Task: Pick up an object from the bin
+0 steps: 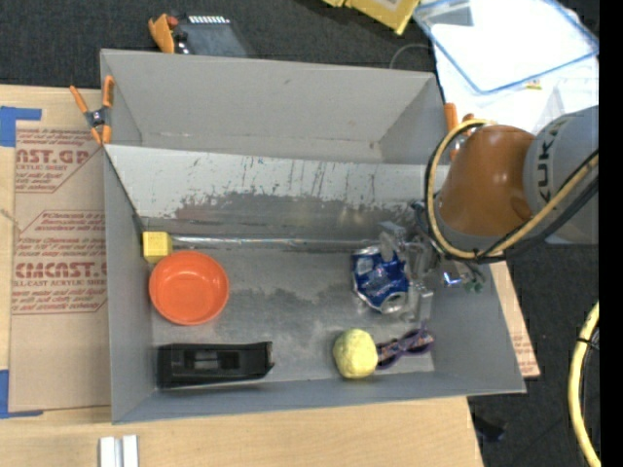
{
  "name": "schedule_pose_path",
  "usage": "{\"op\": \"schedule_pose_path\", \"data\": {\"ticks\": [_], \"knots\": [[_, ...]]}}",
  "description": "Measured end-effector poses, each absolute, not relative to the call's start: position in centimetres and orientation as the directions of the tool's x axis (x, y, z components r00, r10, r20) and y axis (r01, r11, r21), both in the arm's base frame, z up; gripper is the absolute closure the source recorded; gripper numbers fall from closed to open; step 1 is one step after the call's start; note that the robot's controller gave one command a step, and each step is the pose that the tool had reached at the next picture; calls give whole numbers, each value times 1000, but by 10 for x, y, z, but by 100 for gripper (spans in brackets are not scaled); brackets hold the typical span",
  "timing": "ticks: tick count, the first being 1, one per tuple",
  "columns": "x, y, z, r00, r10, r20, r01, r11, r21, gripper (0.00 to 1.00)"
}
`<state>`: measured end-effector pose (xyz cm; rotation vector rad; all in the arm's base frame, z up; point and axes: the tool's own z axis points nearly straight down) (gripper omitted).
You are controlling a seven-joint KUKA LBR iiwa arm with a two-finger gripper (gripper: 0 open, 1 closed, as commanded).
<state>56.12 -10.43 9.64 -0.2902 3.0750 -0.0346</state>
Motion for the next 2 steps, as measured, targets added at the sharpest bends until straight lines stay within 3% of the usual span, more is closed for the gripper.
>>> {"op": "schedule_pose_path", "data": {"ticks": [1,2], "knots": [[558,-97,120,-941,-336,-49,-334,942,-36,0],[560,-86,75,-960,-270,-67,-269,963,-33,0]]}}
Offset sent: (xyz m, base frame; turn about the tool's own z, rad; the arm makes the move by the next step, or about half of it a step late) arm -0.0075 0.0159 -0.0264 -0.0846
